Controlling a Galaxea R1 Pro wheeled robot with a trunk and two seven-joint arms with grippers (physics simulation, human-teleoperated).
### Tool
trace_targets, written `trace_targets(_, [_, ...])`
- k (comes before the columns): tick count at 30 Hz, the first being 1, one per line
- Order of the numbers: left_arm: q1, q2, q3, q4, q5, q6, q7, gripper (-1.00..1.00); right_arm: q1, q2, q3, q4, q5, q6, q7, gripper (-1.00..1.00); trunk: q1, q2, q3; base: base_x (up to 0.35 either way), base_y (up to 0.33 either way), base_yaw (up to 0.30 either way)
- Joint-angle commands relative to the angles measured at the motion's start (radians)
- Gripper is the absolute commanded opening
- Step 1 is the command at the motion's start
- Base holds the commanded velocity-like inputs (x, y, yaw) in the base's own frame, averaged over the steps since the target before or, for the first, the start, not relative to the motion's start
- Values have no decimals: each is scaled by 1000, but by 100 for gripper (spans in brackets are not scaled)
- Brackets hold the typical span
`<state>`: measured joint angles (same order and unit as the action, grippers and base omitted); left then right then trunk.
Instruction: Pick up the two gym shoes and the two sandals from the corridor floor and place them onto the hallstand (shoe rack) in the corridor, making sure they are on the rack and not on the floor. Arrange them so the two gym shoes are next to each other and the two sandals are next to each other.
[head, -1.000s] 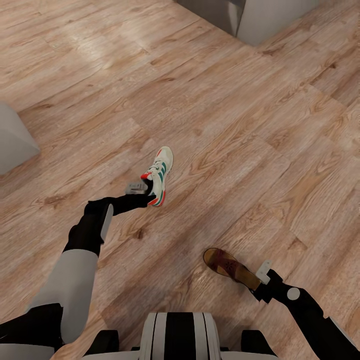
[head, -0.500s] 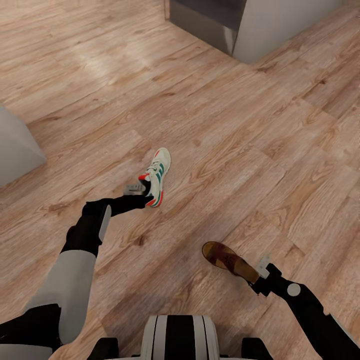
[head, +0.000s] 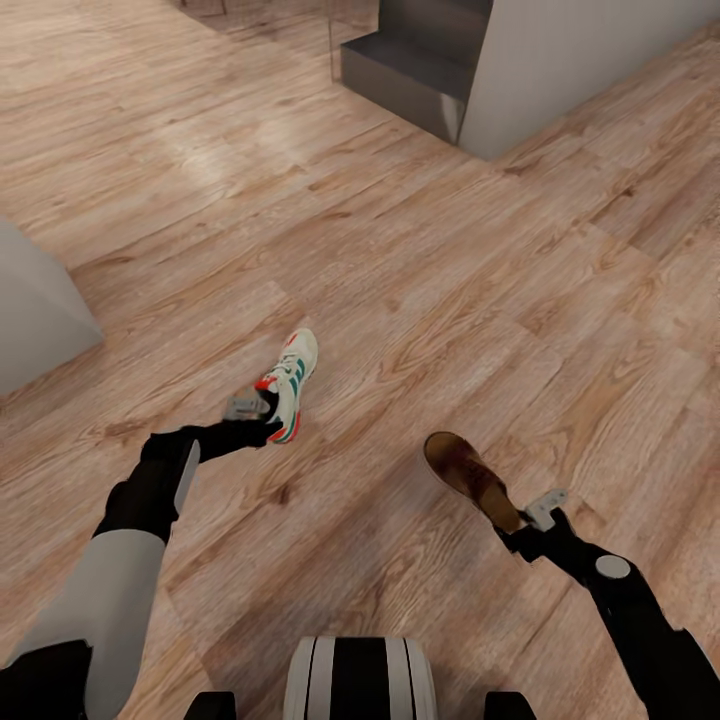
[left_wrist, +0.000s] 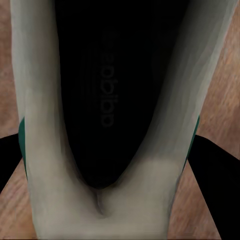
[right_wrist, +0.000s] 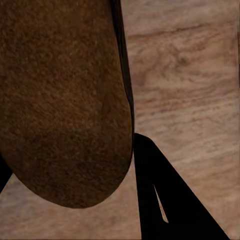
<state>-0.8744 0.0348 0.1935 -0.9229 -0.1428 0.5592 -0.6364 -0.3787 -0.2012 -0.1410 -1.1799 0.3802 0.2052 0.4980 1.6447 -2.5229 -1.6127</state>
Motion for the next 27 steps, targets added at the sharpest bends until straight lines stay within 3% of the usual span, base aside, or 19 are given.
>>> trace_targets(1, [14, 9, 4, -1, -9, -15, -4, -100, 0, 4, -5, -3, -37, 7, 5, -100, -1, 0, 3, 0, 0, 0])
trace_targets(5, [57, 26, 3, -1, -9, -75, 28, -100, 0, 16, -12, 1, -125, 7, 4, -100, -2, 1, 19, 0, 0, 0])
trace_targets(7, [100, 29, 1, -1, -9, -132, 78, -100, 1, 38, -15, 16, -176, 5, 2, -100, -3, 1, 27, 0, 0, 0])
trace_targets(9, [133, 28, 0, -1, -8, -181, 124, -100, 3, 60, -21, 36, -200, -3, -15, -100, -4, 2, 34, 0, 0, 0])
trace_targets(11, [168, 26, 1, -1, -8, -232, 167, -100, 5, 79, -36, 58, -213, -35, -48, -100, -5, 2, 42, 0, 0, 0])
trace_targets(14, [227, 23, 2, 0, -6, -318, 233, -100, 7, 101, -74, 114, -223, -145, -113, -100, -6, 3, 54, 0, 0, 0])
trace_targets(20, [315, 16, 4, 12, 0, -453, 324, -100, 8, 115, -104, 262, -228, -301, -150, -100, -9, 4, 77, 0, 0, 0])
trace_targets(22, [351, 10, 4, 30, 2, -513, 367, -100, 9, 117, -109, 337, -228, -386, -154, -100, -10, 5, 85, 0, 0, 0])
trace_targets(27, [398, 6, 4, 49, 5, -560, 407, -100, 9, 118, -110, 379, -228, -479, -155, -100, -12, 6, 104, 0, 0, 0])
